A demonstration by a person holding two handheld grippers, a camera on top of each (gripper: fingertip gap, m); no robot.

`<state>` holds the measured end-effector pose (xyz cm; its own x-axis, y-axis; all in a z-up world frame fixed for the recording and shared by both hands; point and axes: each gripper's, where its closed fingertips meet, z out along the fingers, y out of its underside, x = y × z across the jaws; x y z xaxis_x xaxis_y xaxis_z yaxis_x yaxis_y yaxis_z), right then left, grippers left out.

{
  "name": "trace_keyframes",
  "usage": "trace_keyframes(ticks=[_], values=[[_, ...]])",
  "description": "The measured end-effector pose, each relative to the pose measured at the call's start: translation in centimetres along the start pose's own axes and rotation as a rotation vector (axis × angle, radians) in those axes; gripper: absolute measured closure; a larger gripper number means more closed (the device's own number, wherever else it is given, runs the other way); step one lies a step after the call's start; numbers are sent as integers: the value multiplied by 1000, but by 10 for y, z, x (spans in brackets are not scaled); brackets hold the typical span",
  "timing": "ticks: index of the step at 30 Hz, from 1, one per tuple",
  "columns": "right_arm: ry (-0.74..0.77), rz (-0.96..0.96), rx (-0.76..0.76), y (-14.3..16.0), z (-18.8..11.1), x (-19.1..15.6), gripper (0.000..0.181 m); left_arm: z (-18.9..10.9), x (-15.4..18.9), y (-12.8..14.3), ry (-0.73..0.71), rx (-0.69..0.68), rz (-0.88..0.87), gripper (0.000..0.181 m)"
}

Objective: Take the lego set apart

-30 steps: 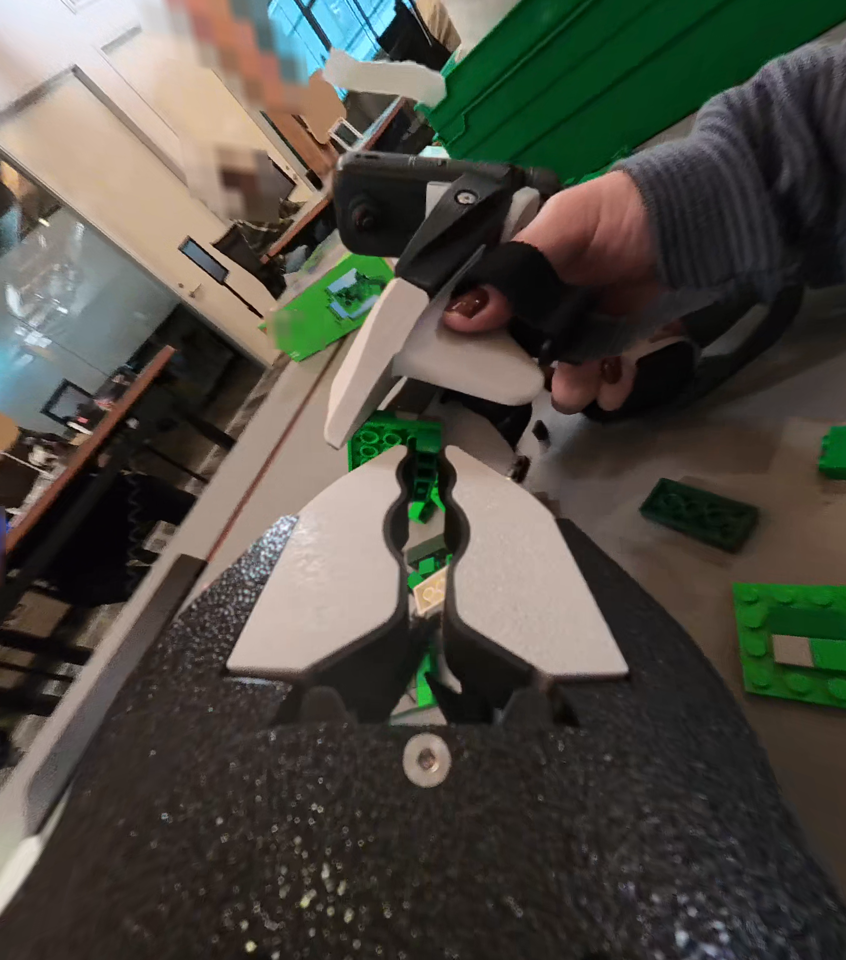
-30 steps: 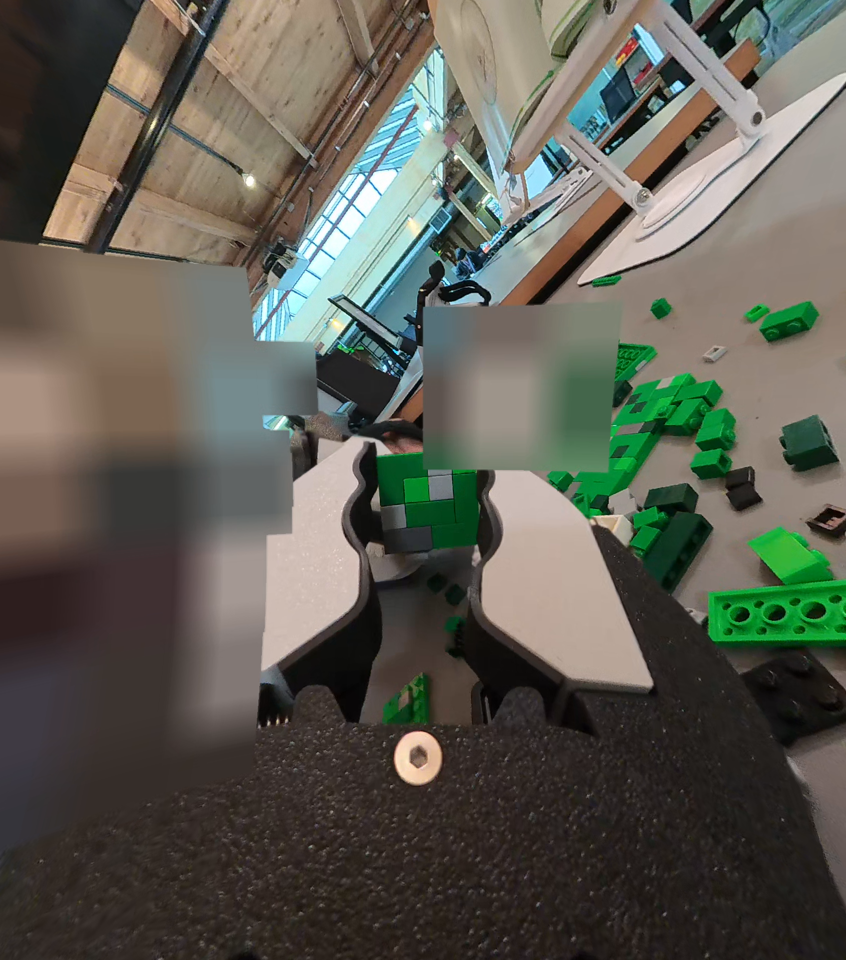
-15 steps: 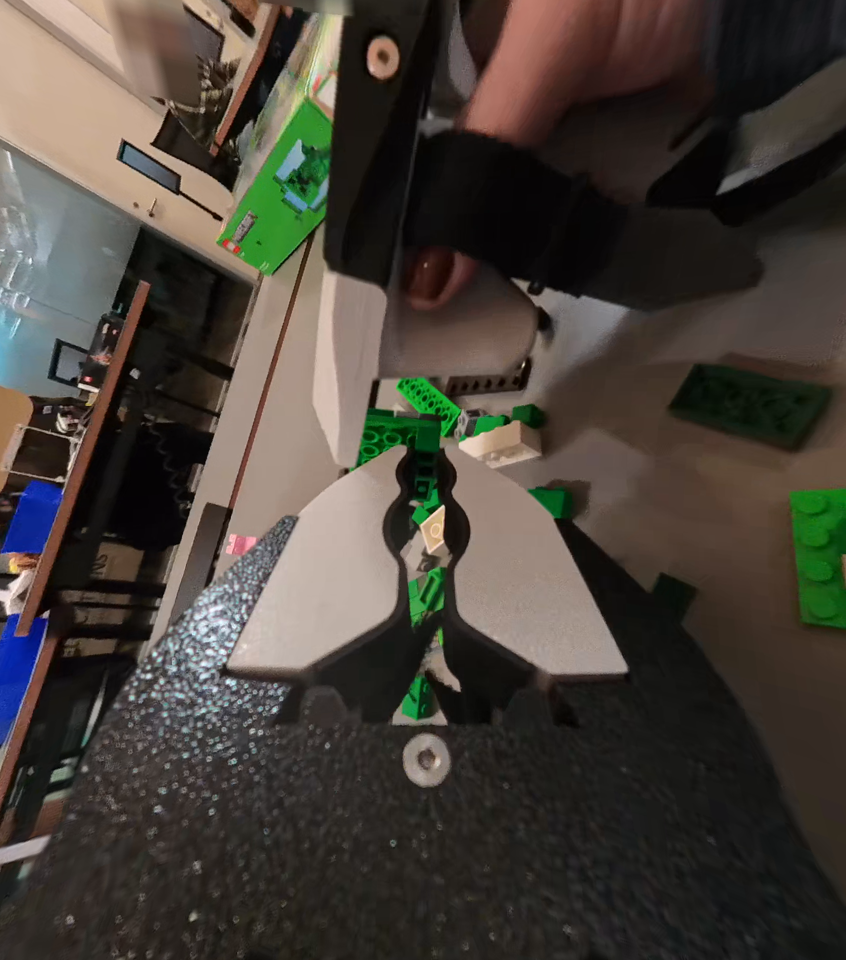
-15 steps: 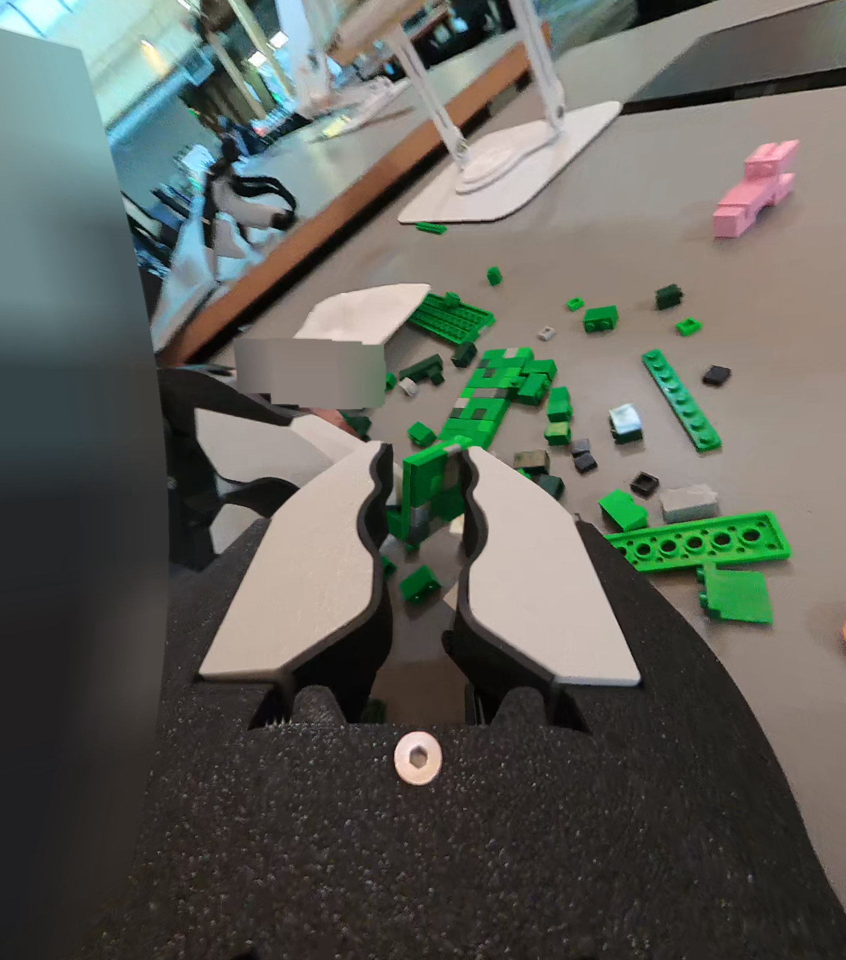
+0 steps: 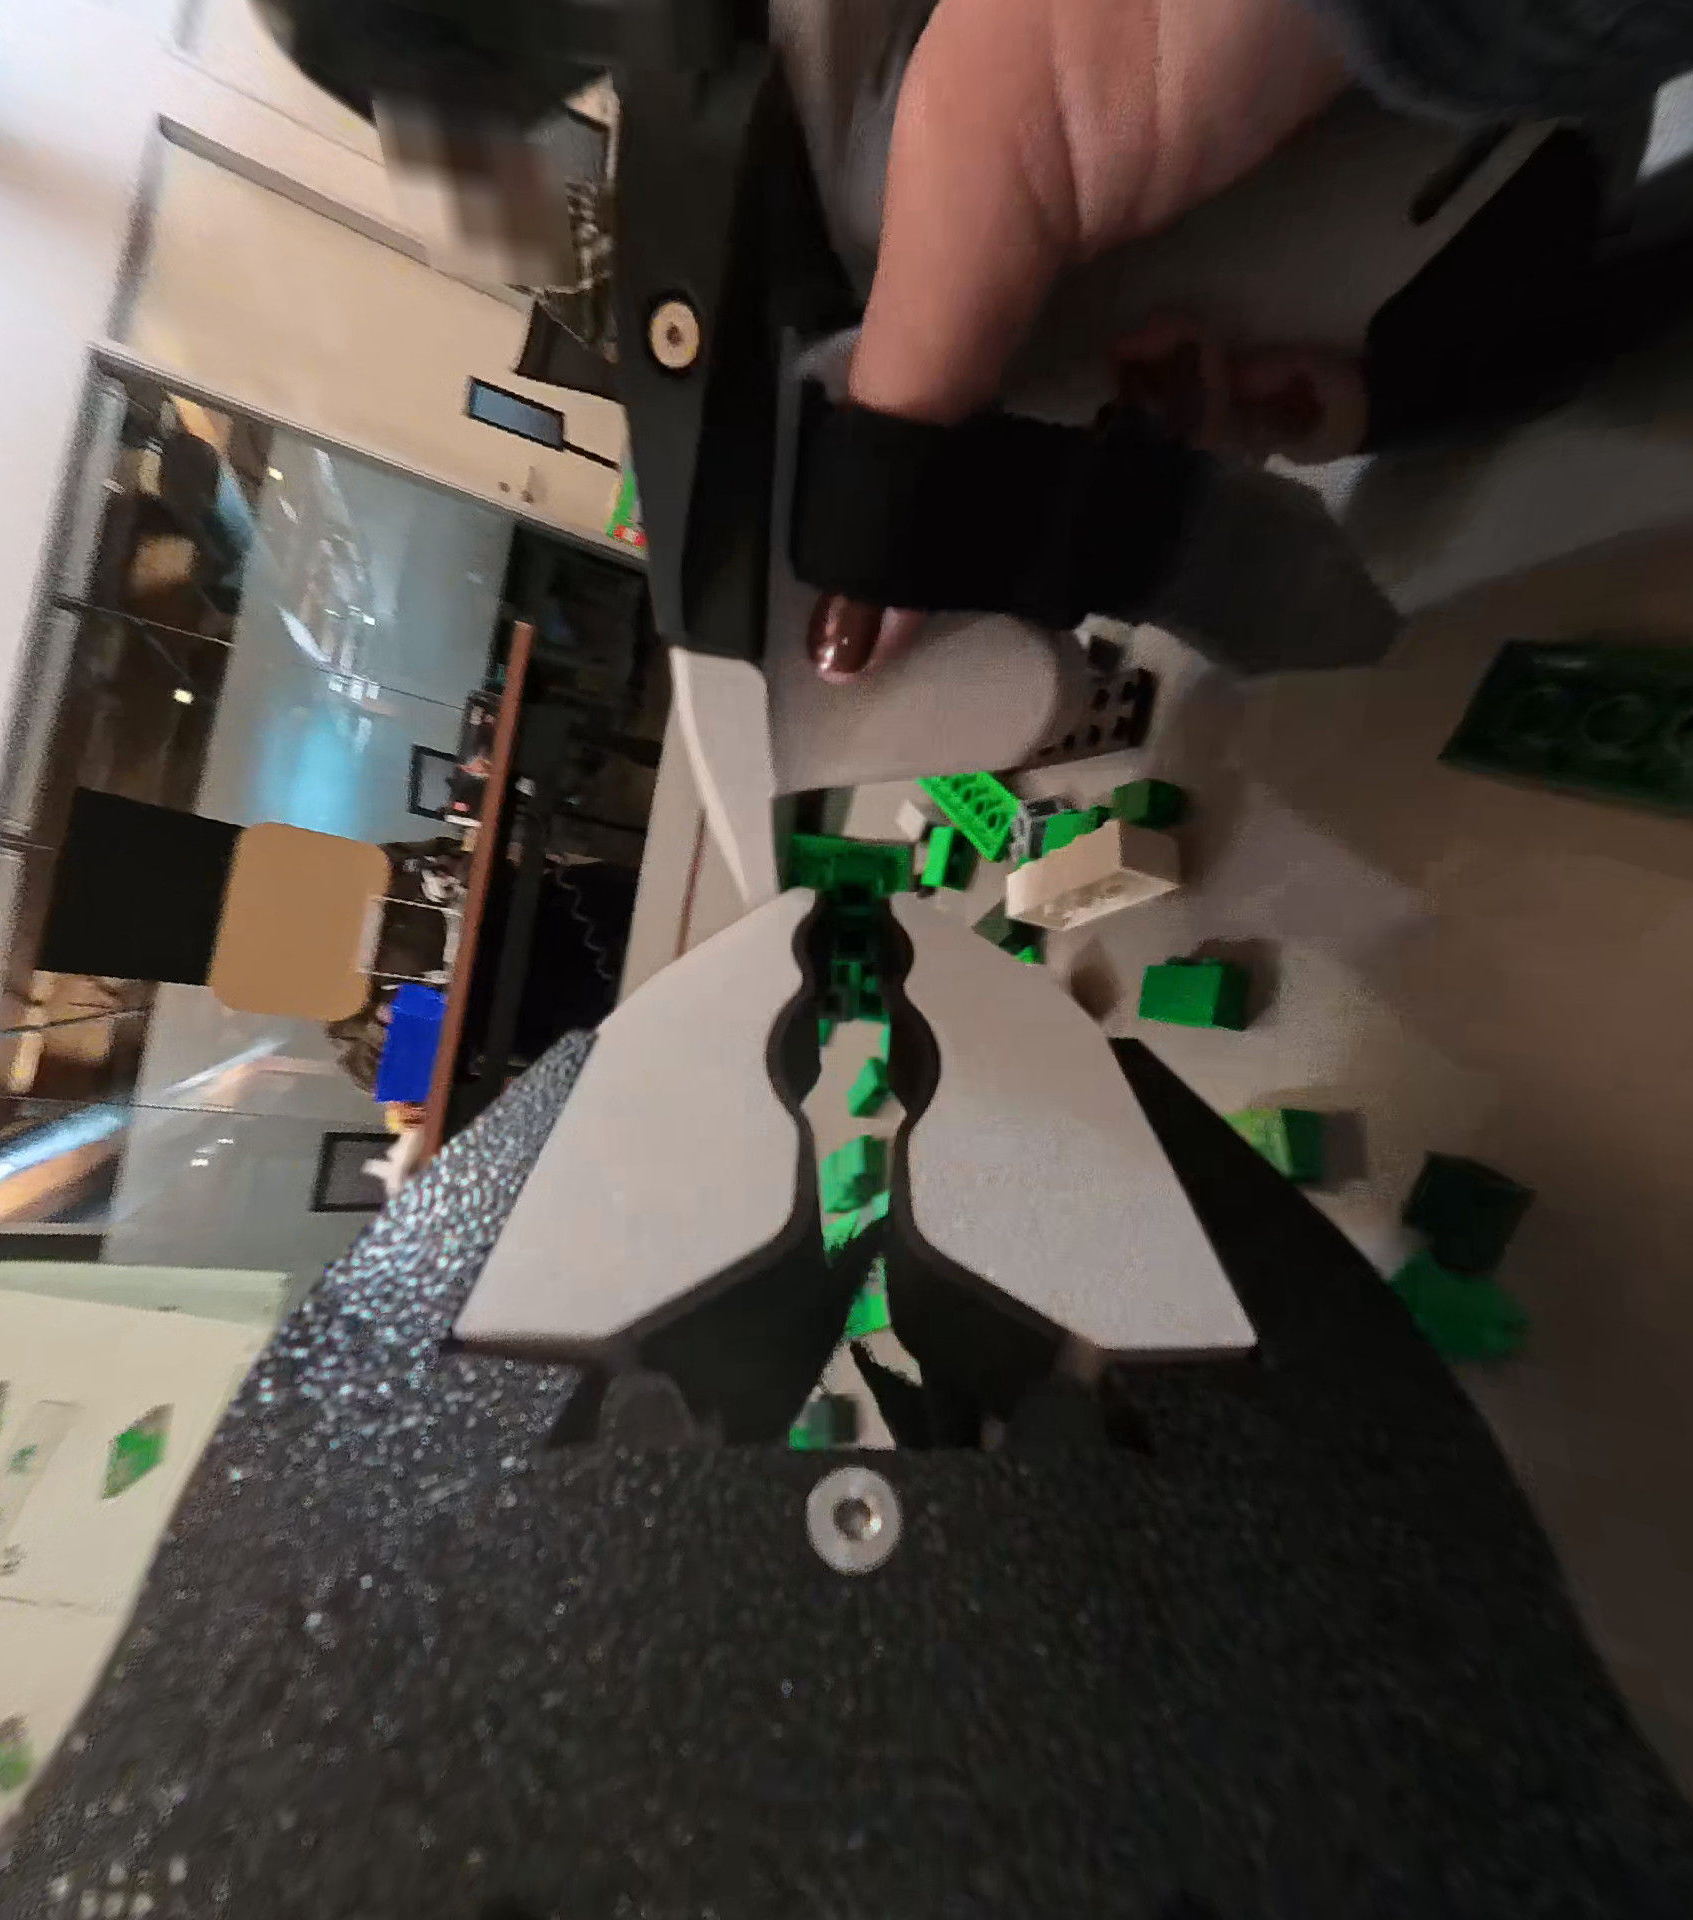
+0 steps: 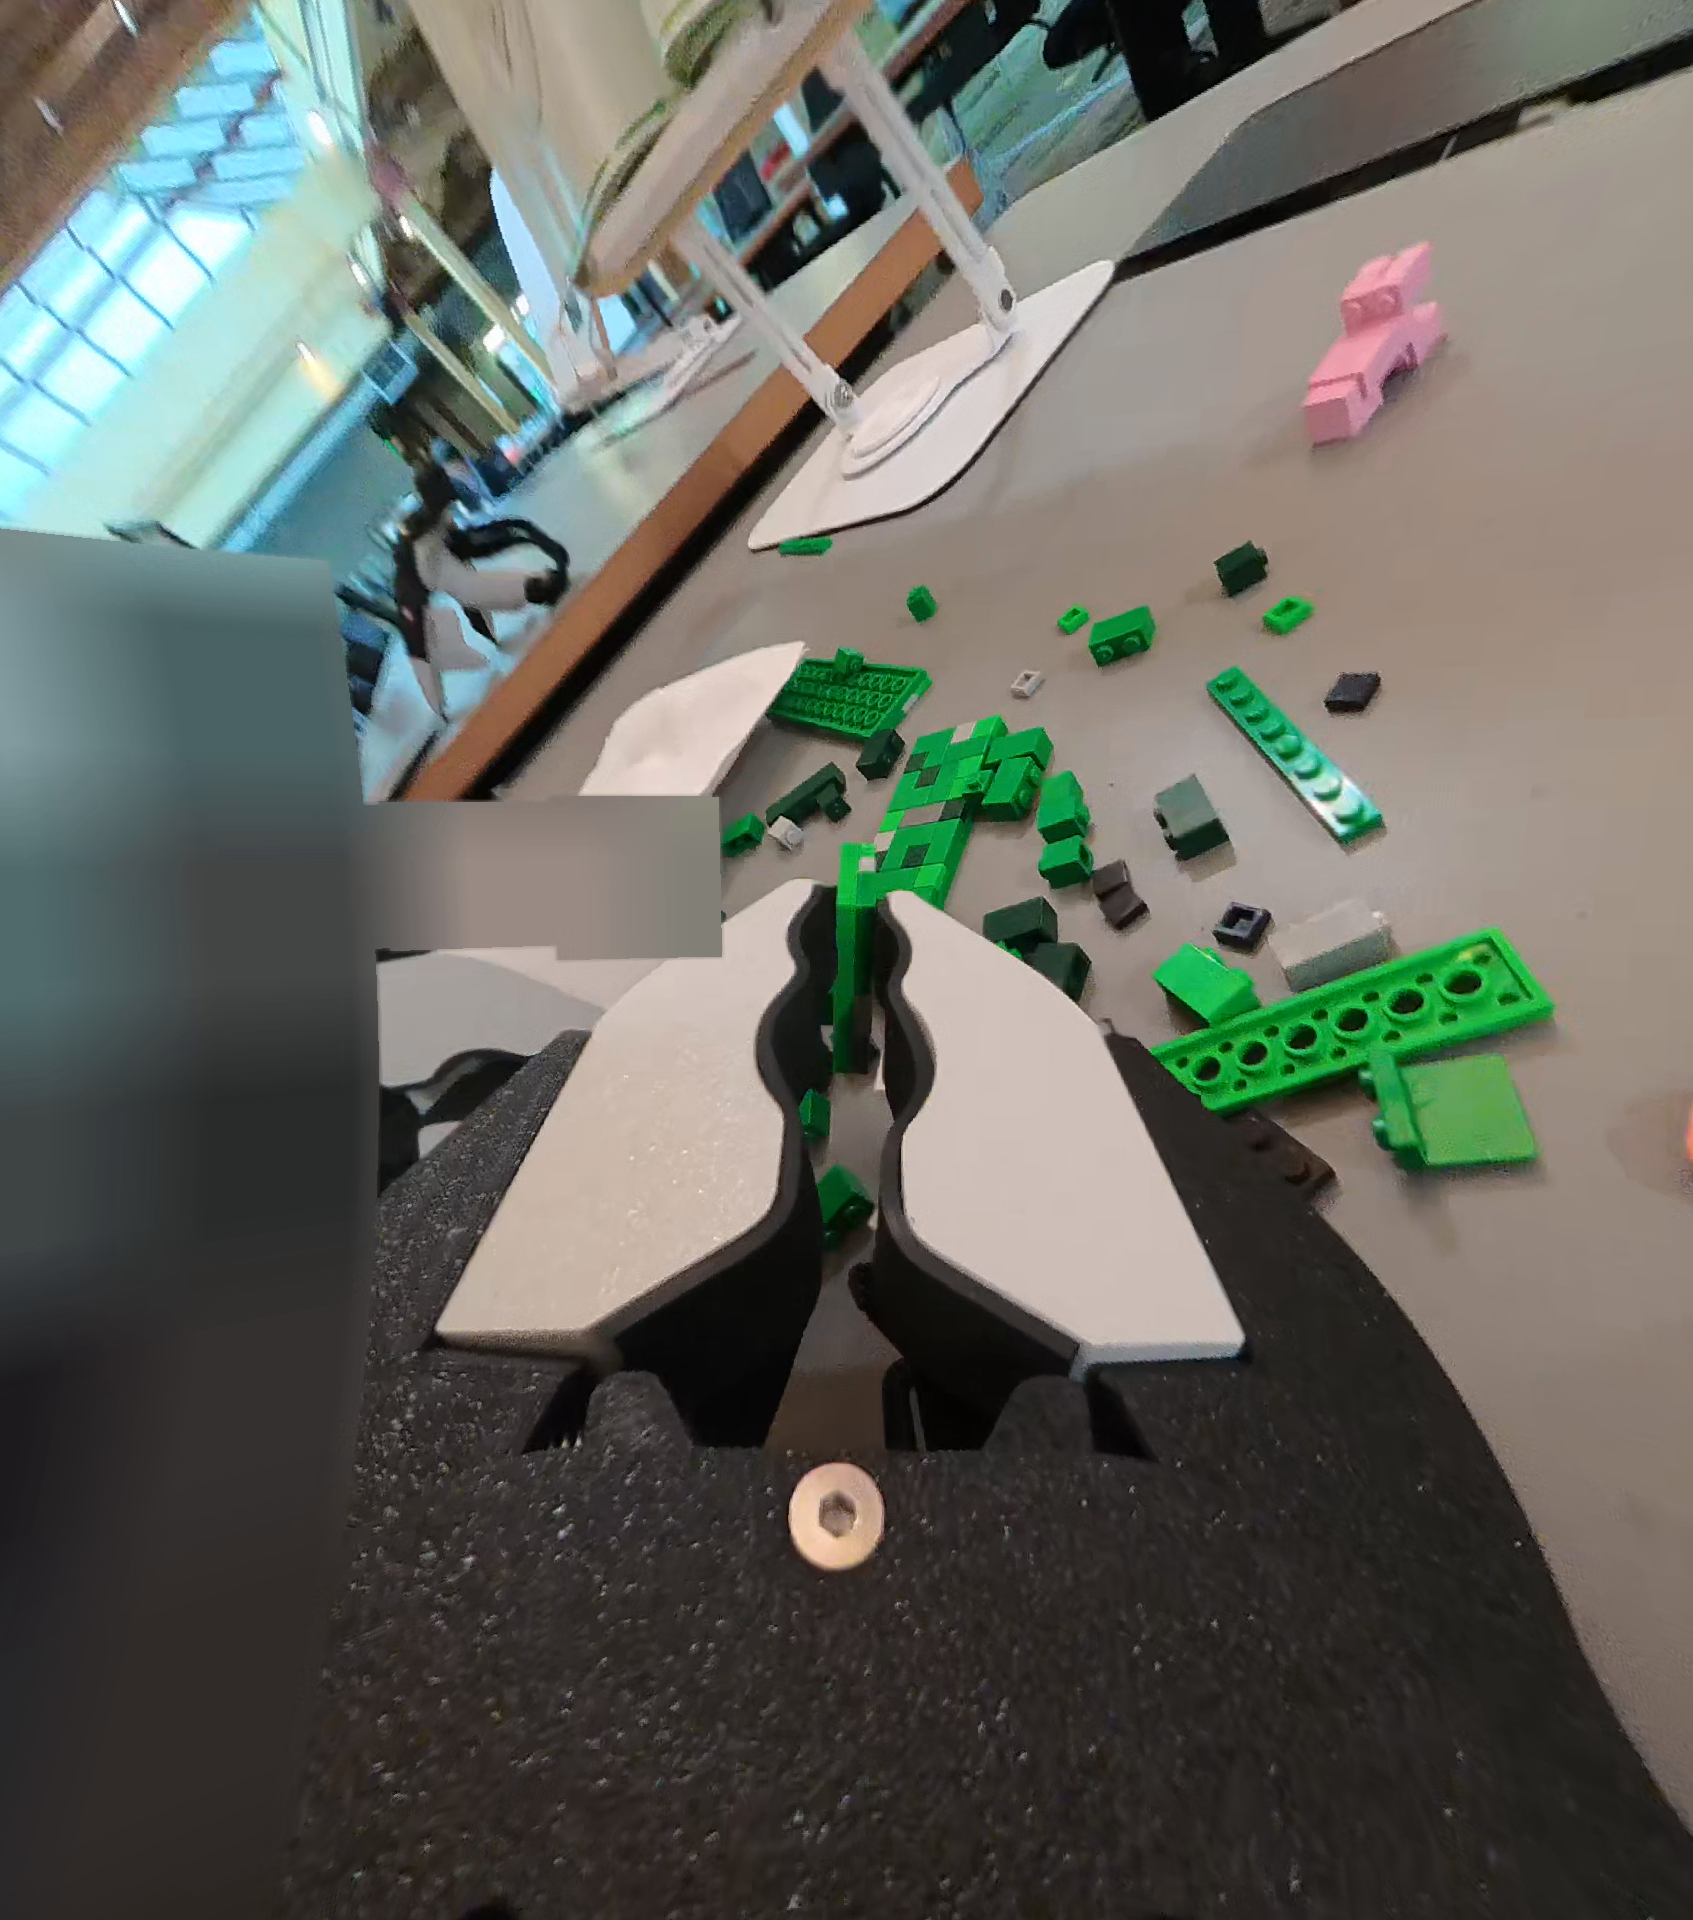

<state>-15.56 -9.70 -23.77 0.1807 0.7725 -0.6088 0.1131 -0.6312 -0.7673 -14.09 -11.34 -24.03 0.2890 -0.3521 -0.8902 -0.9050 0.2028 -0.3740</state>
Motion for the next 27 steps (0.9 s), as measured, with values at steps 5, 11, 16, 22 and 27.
trace_keyframes(ticks=[5,11,16,22,27], values=[[-45,118,83,-12,-12,10,176,1,6,8,50,-30,-20,174],[-3,-3,46,-12,-13,12,175,4,9,18,152,-38,-262,174],[17,-105,3,-9,-11,8,175,4,6,18,167,0,-384,153],[15,-215,-42,-3,-4,-4,175,3,5,11,167,57,-396,158],[14,-226,-38,-4,-2,-8,175,1,0,10,112,67,-323,165]])
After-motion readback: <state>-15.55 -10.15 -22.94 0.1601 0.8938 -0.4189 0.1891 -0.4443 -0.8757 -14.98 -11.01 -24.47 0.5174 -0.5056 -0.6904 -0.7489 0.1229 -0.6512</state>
